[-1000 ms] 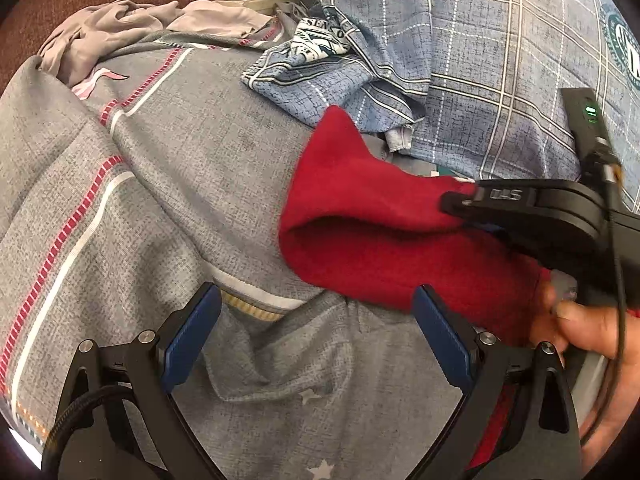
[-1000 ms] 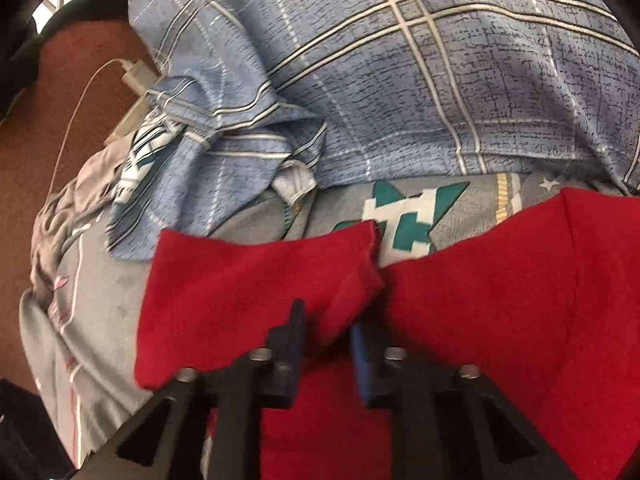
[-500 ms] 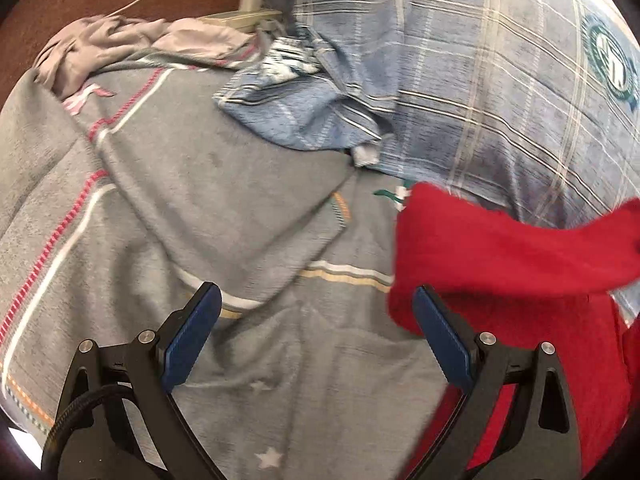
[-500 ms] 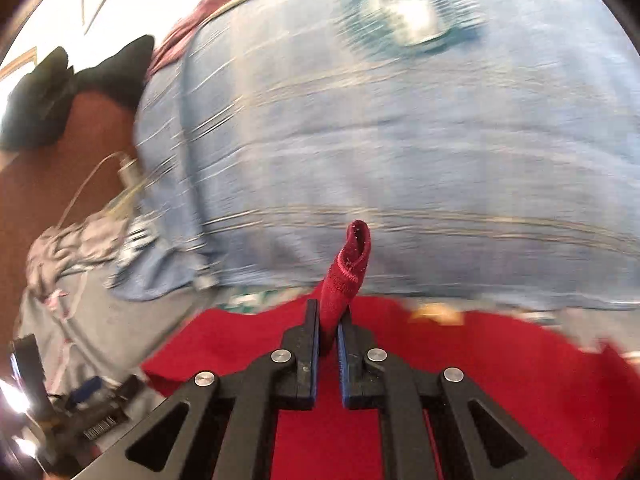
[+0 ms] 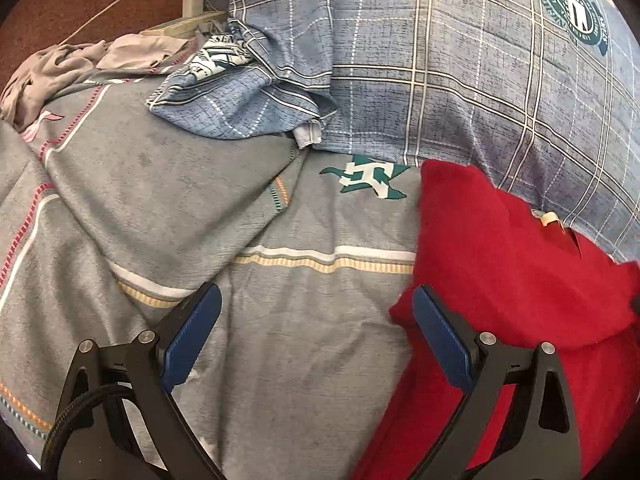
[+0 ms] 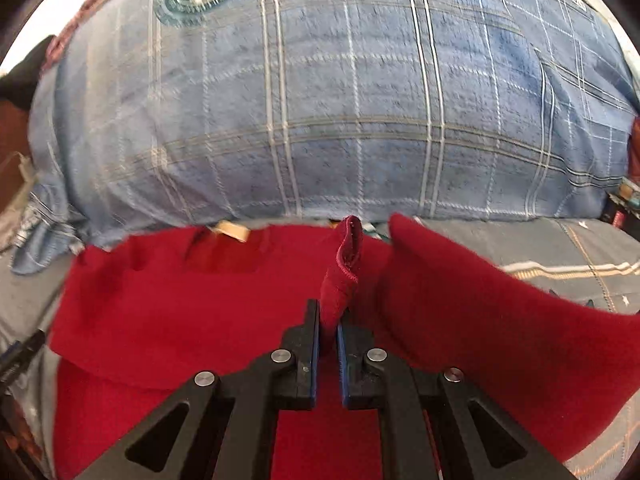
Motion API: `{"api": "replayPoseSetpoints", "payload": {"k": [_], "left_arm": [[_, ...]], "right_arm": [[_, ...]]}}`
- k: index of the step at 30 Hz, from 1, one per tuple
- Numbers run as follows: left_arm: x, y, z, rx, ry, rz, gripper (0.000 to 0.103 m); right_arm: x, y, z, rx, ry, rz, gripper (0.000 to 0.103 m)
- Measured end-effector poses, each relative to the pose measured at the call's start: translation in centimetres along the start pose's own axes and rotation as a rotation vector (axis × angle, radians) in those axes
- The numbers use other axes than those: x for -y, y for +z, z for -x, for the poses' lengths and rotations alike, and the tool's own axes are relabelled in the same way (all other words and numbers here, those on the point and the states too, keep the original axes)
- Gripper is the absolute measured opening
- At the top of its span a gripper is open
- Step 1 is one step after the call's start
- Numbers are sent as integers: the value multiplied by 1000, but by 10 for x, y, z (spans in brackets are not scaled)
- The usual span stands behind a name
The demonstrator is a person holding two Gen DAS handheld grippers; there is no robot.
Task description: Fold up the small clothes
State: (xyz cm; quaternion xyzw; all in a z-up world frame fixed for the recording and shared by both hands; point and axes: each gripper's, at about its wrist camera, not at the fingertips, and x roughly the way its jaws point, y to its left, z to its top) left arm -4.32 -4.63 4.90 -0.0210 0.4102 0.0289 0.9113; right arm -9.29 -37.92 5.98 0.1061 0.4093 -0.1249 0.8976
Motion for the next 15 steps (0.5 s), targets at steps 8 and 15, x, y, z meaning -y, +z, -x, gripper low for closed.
{"api": "replayPoseSetpoints", "payload": {"k": [8,15], "left_arm": [[3,-4,-15,-52,18,-3,97],[4,-8,-22,-73,31,3,97]], "right_arm": [[4,-10,18,-52,-22,19,28],[-88,21,25,17,323,158,47]]}}
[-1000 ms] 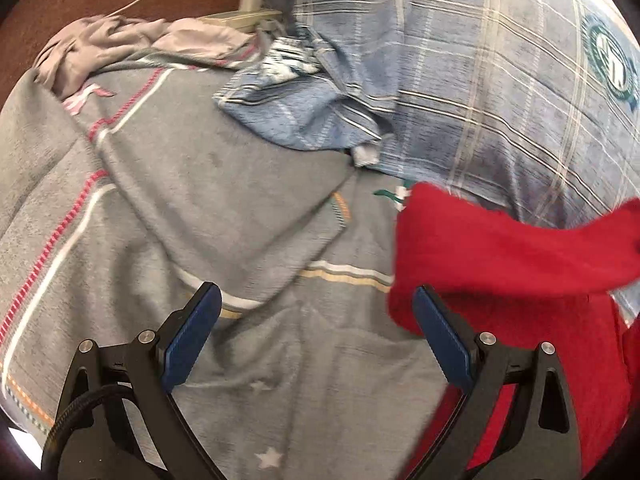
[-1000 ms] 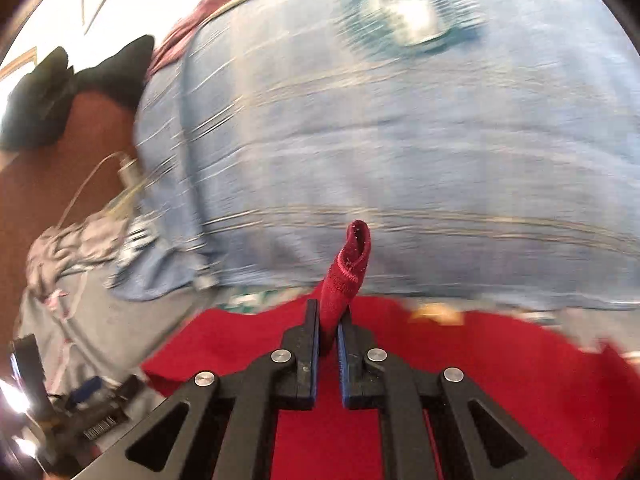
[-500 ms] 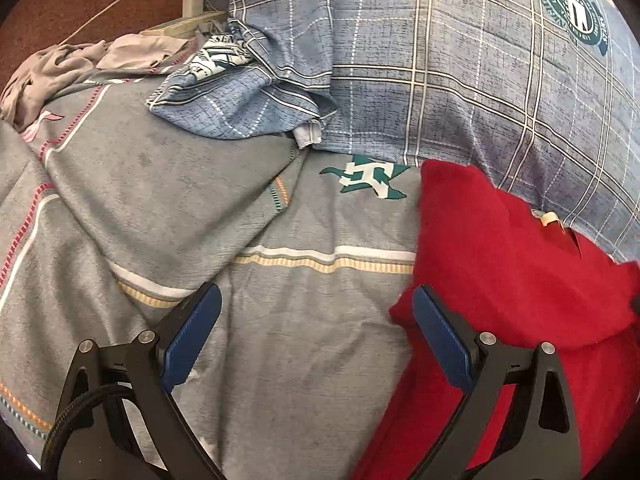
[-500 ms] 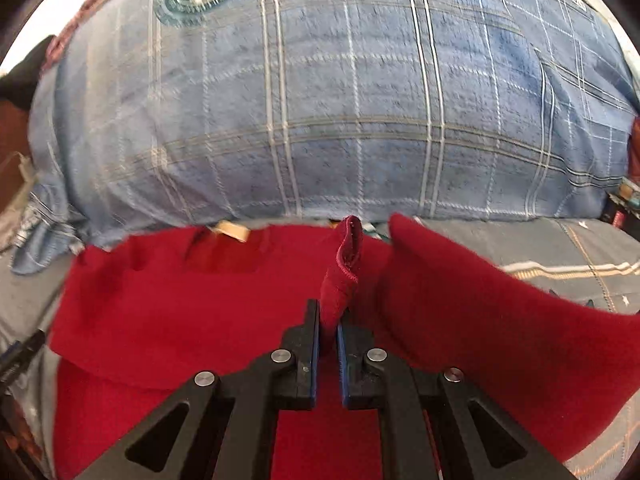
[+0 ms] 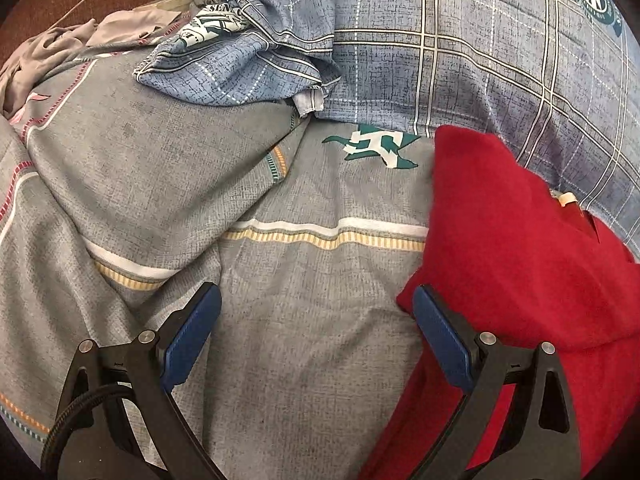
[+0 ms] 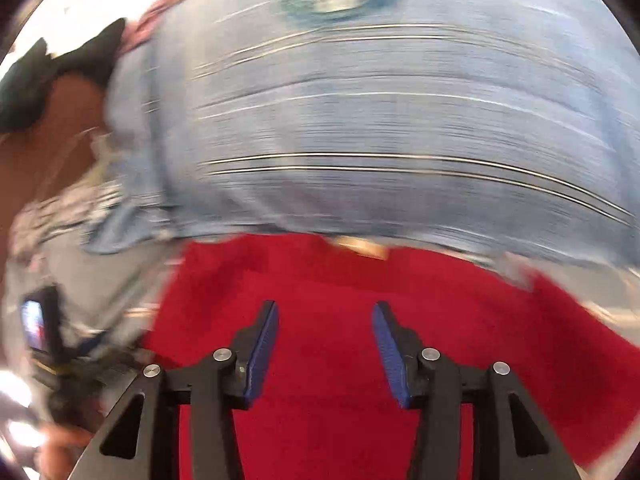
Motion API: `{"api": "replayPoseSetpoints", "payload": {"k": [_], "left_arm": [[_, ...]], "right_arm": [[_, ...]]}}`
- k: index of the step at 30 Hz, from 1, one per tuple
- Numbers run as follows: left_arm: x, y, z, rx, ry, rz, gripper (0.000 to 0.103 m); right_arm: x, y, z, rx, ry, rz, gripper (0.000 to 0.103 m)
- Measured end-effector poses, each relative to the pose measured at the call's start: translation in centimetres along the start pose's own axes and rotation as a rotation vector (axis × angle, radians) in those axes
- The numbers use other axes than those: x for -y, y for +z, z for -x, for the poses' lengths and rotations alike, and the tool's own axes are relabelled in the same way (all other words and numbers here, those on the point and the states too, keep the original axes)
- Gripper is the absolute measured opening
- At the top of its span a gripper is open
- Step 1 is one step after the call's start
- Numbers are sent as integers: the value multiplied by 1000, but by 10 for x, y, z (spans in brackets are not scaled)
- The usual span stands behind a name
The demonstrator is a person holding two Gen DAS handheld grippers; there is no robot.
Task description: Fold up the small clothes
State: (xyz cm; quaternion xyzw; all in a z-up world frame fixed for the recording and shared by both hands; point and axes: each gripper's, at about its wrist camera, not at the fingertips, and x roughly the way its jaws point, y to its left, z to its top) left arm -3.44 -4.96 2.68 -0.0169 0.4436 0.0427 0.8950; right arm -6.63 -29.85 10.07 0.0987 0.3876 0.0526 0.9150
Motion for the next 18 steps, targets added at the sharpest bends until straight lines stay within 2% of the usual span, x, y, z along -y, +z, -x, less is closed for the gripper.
{"api": "replayPoseSetpoints", "payload": {"k": [2,6,10,11,12,13,16,18], "left_arm": [[0,1,0,-3,-2,0,97],[-2,1,-1,-10,-8,5,97],[-1,4,-6,-17,-5,12,97],[-1,4,-6,-18,-9,17,97],[-2,4,-5,-19,-15,18,97],[-1,4,-5,-21,-16,15,97],[2,3,-5,-17,-17,5,97],[5,2,-5,-18,-8,-9,97]], "right_arm": [[-25,14,-29,-11,52,42,46],[-51,35,-78,-50,133,53,47],[-81,44,-122,-176,214,169,45],[-87,42,-132,-210,200,221,40],[-91,41,-139,-226,169,273,20],[-93,40,-142,-232,154,301,12],[-88,44,-141,-182,123,283,10],[-83,46,-147,-149,50,256,5]]}}
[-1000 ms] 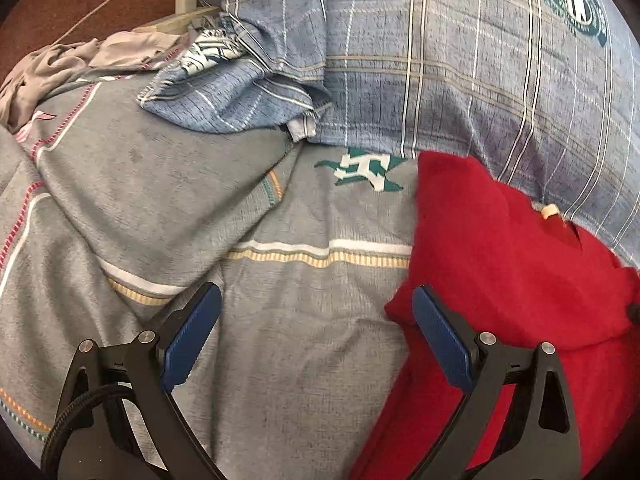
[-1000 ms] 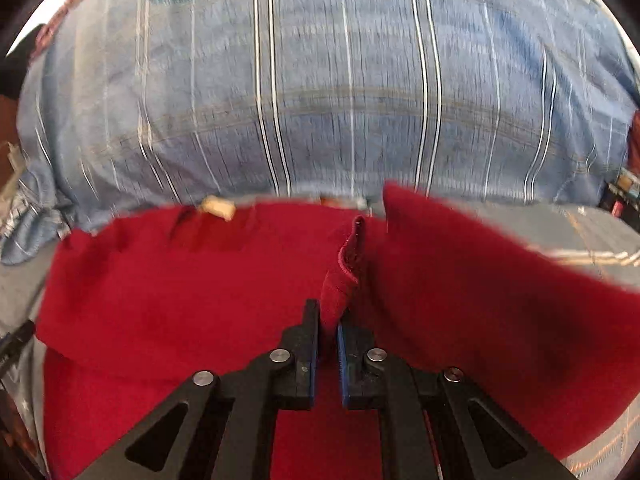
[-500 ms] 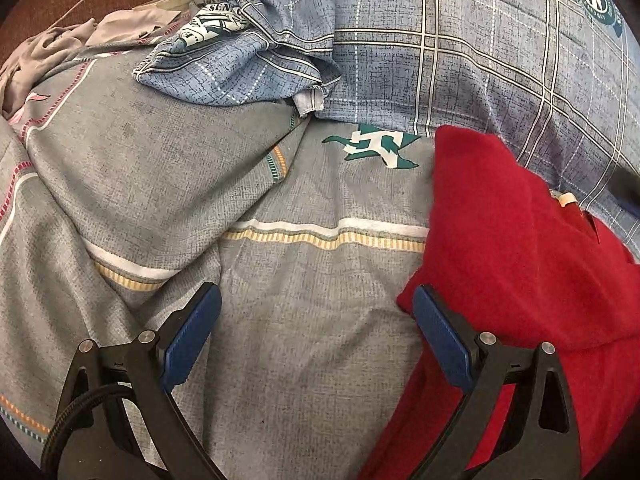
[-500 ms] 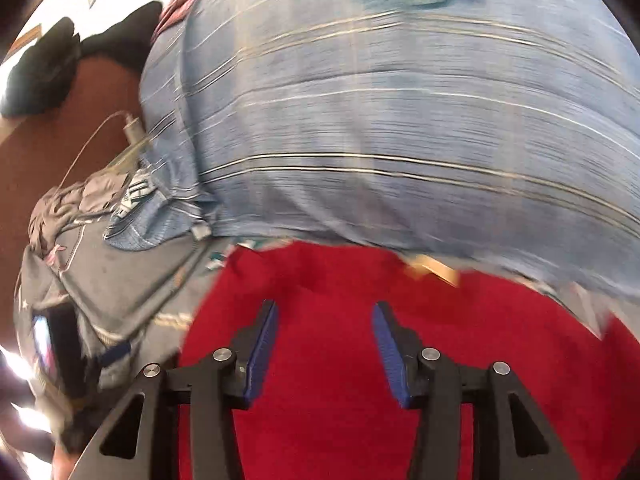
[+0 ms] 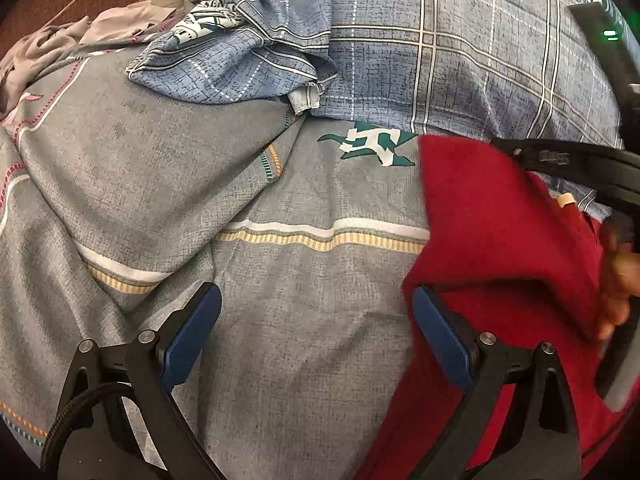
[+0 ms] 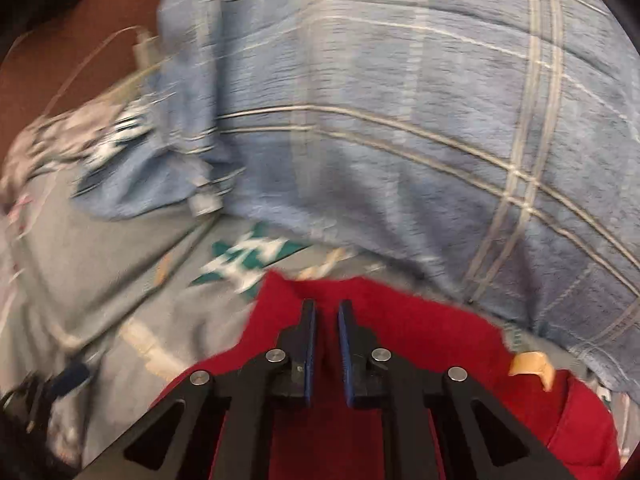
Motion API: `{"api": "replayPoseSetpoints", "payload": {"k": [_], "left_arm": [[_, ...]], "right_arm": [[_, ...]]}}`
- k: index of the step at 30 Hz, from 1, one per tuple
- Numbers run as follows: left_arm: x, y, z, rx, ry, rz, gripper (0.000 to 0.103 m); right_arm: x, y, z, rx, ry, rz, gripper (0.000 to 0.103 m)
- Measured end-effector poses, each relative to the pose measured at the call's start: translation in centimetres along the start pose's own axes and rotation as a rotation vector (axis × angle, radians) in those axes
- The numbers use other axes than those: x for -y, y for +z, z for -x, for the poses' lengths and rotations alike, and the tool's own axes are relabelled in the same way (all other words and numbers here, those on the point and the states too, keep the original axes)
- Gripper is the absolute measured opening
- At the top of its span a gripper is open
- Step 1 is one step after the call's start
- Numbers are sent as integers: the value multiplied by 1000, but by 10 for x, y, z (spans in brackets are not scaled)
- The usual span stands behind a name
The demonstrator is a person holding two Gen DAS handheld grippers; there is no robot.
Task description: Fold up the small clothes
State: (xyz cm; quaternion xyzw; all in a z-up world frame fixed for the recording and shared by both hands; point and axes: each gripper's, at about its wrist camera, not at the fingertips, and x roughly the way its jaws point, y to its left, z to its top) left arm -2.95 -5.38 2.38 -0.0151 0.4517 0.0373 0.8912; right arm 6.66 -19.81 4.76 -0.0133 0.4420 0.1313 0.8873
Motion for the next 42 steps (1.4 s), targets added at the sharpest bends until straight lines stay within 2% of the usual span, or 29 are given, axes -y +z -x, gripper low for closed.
{"api": "replayPoseSetpoints", "payload": {"k": [1,3,6,8,9,10,12,14,16,17,19,22,24,26,27,32,36,39,42], "left_arm": [[1,0,0,1,5,-10,97],[0,0,1,7,6,-13,97],[-4,3,9,28,-11,-6,97],[-4,4,14,49,9,-20,97],[-4,4,16,61,29,-33,97],[-4,4,18,66,41,-39,97],[-7,3,20,68,42,-34,97],[-9,4,22,75,49,-28,97],[-12,6,23,82,64,-26,97],[-14,7,23,82,65,-19,97],[-22,9,23,76,54,14,97],[-24,10,23,75,16,50,97],[-22,9,23,70,-18,61,97],[-17,8,21,57,-24,50,97],[-14,7,20,51,-21,42,97],[-10,6,20,54,-24,38,97],[-10,6,20,63,-21,47,97],[-9,6,17,57,-12,45,97],[-8,6,14,53,-10,40,97]], "right_arm": [[1,-2,-8,-15,-26,-15,5],[1,-9,-16,-41,-14,-33,5],[5,-16,5,6,-8,-75,5],[9,-20,27,45,5,-116,10],[11,-24,38,63,5,-123,16],[12,-26,45,73,8,-122,30],[9,-35,58,89,42,-111,42],[-3,-41,56,69,97,-89,42],[-19,-50,52,43,109,-36,42],[-25,-54,48,28,92,-4,42],[-26,-71,34,-45,-13,27,42],[-10,-85,44,-14,2,-38,42],[0,-90,60,-10,11,-100,43],[15,-100,85,39,12,-164,44],[23,-104,92,53,-21,-180,44],[93,-140,151,127,-300,-299,44],[145,-164,174,130,-407,-433,44],[161,-171,171,122,-425,-497,44],[168,-172,159,115,-361,-513,42]]}}
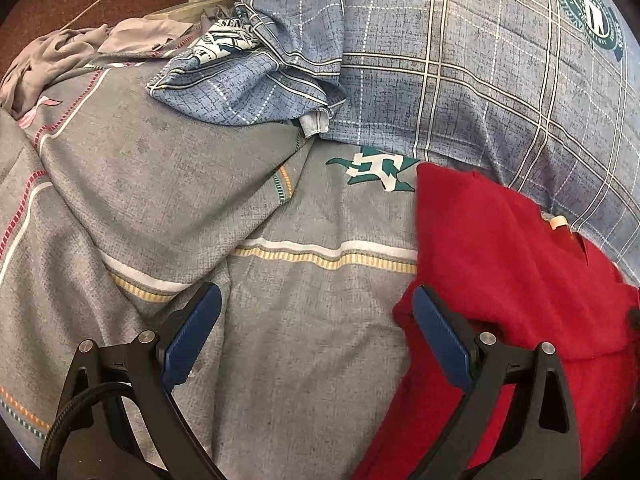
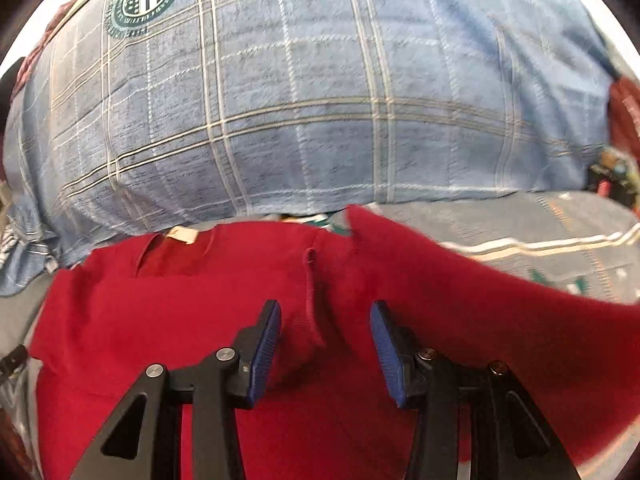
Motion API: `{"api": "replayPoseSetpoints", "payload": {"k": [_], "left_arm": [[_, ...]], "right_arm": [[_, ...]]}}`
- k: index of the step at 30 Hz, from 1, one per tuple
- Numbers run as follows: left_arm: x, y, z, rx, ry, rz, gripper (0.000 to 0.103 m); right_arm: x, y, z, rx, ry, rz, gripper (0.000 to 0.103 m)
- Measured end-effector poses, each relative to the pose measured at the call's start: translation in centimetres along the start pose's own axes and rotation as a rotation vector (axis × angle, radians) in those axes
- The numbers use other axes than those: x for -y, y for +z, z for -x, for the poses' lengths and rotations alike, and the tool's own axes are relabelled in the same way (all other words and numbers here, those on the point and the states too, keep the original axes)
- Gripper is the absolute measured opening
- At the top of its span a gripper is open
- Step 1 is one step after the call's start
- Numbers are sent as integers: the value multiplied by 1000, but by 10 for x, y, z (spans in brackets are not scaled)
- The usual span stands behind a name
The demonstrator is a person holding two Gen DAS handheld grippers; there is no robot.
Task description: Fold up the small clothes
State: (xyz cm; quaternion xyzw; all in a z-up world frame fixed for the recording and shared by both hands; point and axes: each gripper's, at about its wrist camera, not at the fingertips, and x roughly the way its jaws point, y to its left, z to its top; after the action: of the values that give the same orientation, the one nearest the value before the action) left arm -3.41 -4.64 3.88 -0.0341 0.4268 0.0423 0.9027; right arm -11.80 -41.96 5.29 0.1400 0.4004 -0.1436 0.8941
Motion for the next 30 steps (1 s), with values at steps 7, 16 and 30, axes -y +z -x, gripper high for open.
{"api": "replayPoseSetpoints", "payload": {"k": [7,16,30], "left_arm": [[0,0,1,6,-2,-2,97],[9,-2,2,15,-11,-29,97],[0,-2,-11,-32,13,-6,97]], "right_arm": [[-1,1,14,40,-39,68,10],[12,-4,27,5,-123,96,41],[-218,-12,0,-16,358,437,34]]}}
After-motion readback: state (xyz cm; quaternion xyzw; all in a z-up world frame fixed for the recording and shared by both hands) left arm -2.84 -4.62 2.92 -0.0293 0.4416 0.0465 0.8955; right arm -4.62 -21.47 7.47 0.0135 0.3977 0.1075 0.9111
